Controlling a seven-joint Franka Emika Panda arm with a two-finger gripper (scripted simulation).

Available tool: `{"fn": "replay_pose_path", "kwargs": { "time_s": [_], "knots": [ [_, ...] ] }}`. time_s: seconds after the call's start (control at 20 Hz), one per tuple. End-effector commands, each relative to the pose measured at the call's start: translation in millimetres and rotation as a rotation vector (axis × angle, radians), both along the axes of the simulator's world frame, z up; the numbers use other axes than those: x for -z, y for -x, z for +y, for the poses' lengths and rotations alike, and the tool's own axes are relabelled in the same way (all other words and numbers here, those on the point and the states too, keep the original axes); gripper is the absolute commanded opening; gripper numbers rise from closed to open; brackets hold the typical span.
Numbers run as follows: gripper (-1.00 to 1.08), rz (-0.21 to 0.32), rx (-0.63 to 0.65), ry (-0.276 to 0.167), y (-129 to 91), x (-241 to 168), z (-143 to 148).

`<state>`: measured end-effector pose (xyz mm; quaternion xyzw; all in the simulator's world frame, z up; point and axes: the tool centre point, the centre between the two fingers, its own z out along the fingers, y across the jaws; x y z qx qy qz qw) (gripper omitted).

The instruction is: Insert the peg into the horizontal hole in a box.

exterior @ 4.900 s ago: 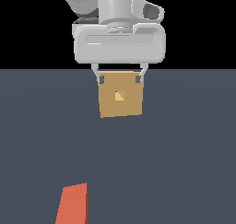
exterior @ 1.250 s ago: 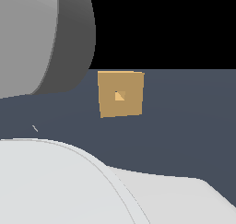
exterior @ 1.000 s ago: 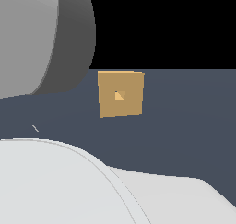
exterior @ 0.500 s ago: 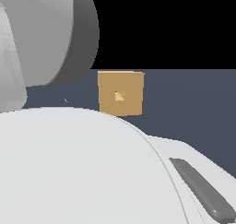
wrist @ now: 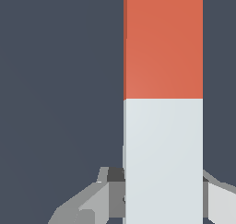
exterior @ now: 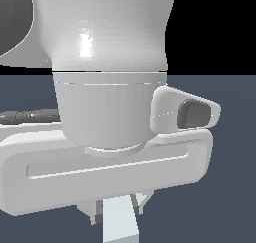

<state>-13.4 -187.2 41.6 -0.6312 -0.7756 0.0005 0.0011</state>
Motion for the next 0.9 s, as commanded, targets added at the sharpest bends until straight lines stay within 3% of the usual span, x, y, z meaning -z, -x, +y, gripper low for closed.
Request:
{"fn": "replay_pose_path", "kwargs": {
  "time_s": [0.0, 0.45, 0.85],
  "knots": [
    [-1.00, -0.002, 0.002, 0.000, -7, -8, 32],
    [-1.00, -0.002, 0.012, 0.001, -30, -32, 137],
    [-1.00, -0.002, 0.017, 0.001, -45, -45, 193]
  ]
}}
